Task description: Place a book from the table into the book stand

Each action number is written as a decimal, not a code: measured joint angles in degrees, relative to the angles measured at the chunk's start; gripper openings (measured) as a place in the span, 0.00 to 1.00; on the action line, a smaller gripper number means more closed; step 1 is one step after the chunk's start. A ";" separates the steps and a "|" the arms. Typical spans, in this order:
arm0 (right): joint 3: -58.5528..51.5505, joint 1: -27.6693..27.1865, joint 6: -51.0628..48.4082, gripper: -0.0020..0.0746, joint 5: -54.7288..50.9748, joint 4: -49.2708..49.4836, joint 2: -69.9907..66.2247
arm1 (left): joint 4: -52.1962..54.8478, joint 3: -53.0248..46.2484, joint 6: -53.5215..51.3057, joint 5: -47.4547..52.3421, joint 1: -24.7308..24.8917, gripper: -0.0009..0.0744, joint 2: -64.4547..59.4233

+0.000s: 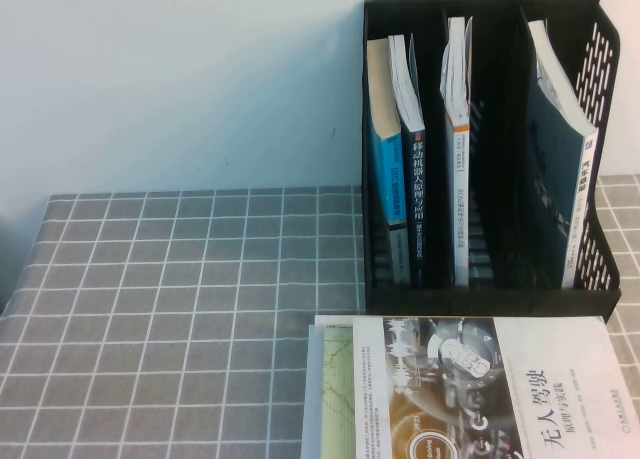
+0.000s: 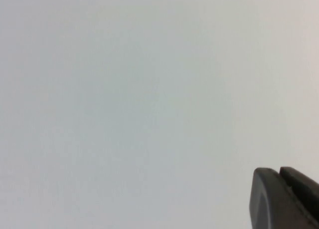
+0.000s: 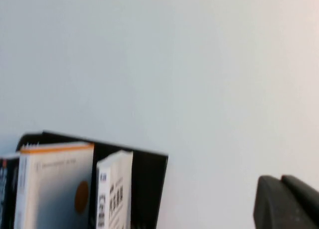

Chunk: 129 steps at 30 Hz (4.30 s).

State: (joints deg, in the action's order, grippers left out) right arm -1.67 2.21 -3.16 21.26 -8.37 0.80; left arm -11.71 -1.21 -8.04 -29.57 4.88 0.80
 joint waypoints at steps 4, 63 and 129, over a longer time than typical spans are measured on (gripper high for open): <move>0.00 0.00 -1.99 0.02 5.79 2.97 0.00 | 0.00 0.00 1.09 -6.63 0.00 0.01 0.00; 33.60 3.21 -23.59 0.02 -50.97 32.40 -74.81 | -81.41 31.88 -46.48 76.96 7.61 0.01 -71.43; 38.03 14.08 -38.25 0.02 -48.15 48.61 -74.87 | -81.76 36.90 -55.41 94.91 -2.15 0.14 -105.60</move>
State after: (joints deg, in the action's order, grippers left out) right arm 36.36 16.29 -41.41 -26.90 40.23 -74.07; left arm -93.47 35.69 -63.45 65.34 2.73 -104.80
